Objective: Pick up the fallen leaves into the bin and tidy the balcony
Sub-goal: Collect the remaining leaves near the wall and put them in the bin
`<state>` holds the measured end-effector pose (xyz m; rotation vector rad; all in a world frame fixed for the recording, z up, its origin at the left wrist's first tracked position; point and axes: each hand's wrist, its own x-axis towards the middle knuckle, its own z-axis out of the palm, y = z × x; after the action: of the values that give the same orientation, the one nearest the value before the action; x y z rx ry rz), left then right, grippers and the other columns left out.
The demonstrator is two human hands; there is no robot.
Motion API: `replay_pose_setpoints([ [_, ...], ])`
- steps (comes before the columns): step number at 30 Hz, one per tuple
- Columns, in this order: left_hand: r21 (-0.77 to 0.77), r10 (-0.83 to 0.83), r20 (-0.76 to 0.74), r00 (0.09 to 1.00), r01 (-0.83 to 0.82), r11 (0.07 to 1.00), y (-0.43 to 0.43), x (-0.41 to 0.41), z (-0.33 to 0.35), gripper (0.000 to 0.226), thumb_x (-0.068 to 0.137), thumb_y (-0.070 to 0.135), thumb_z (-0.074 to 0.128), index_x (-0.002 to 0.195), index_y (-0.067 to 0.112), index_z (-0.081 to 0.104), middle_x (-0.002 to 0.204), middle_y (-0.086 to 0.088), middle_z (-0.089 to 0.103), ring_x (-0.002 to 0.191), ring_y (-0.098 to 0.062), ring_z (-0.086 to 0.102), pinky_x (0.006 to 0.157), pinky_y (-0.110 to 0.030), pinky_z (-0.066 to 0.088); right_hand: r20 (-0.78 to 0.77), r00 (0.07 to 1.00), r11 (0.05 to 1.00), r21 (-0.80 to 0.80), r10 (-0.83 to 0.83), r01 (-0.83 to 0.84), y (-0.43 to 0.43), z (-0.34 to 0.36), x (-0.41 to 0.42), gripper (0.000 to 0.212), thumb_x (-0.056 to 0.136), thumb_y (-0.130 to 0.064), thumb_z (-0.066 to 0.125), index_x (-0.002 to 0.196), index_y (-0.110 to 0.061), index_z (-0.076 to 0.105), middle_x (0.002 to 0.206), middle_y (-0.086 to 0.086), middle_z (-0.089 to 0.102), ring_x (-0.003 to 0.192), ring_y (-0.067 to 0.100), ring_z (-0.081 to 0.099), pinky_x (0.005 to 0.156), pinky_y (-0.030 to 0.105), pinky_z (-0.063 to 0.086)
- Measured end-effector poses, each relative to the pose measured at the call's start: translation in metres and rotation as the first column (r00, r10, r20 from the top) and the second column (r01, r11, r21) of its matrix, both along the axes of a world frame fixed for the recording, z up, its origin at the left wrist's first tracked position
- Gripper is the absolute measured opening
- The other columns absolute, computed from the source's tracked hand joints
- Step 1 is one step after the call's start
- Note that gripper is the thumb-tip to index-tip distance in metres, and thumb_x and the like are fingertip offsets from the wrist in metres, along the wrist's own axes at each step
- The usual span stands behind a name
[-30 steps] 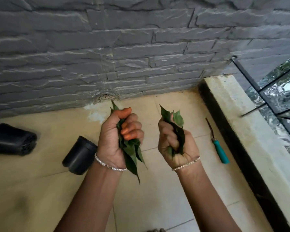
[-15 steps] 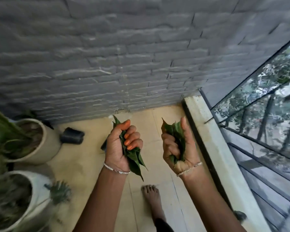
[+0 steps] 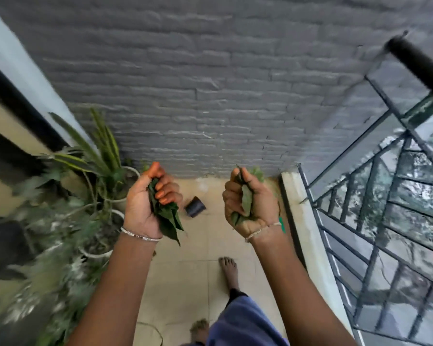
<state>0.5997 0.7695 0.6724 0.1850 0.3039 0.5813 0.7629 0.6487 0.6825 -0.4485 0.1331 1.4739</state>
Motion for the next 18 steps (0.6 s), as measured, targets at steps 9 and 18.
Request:
replay_pose_setpoints([
  [9,0.072,0.301,0.035,0.953,-0.303,0.95,-0.021,-0.097,0.069,0.031,0.075,0.024,0.079,0.069,0.02,0.049,0.053,0.009,0.038,0.04,-0.003,0.04,0.036,-0.015,0.036,0.076,0.953,0.955,0.015,0.294,-0.296,0.051,0.088,-0.064,0.028,0.099,-0.029,0.048,0.081,-0.012,0.061,0.06,-0.005,0.04,0.047,0.006,0.037,0.034,0.016,0.032],
  [18,0.122,0.718,0.074,0.692,-0.721,0.682,-0.055,-0.135,0.101,0.049,0.052,0.017,0.095,0.069,0.02,0.048,0.053,0.008,0.036,0.041,-0.004,0.038,0.037,-0.016,0.036,0.083,0.746,0.735,0.135,0.66,-0.665,0.094,0.123,-0.114,0.02,0.089,-0.029,0.059,0.083,-0.011,0.056,0.059,-0.002,0.042,0.044,0.008,0.042,0.029,0.018,0.032],
])
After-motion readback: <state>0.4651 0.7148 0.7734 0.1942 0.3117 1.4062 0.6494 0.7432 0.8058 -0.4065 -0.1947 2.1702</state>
